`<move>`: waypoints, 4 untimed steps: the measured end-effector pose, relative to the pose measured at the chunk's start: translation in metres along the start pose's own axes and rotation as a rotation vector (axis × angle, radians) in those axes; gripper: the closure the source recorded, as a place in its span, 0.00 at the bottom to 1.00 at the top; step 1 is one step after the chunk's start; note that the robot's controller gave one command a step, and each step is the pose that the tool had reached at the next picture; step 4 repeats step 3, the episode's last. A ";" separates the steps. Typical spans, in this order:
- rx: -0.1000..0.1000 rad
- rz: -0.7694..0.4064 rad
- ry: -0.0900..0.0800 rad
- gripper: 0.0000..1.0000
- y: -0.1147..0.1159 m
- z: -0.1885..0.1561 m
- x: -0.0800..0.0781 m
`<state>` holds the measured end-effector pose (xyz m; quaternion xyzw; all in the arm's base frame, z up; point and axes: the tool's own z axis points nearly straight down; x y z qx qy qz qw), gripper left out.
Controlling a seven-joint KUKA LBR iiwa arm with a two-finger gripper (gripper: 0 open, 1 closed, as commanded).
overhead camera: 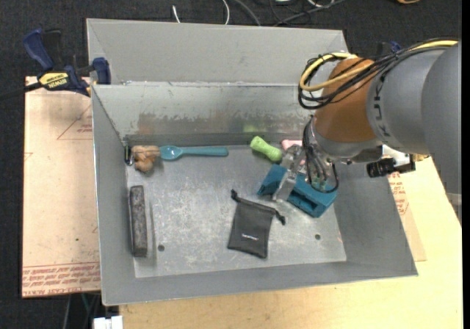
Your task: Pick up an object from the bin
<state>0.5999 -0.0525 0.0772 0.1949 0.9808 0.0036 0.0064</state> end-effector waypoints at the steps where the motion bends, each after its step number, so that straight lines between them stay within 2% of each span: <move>1: 0.002 -0.001 0.006 1.00 -0.001 -0.013 0.002; 2: 0.004 -0.001 0.010 1.00 -0.001 -0.047 0.002; 3: 0.005 -0.001 0.013 1.00 -0.001 -0.100 0.003; 4: 0.005 -0.001 0.013 1.00 -0.001 -0.100 0.003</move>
Offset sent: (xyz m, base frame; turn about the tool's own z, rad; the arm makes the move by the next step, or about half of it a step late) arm -0.0018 0.0002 0.0785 -0.0007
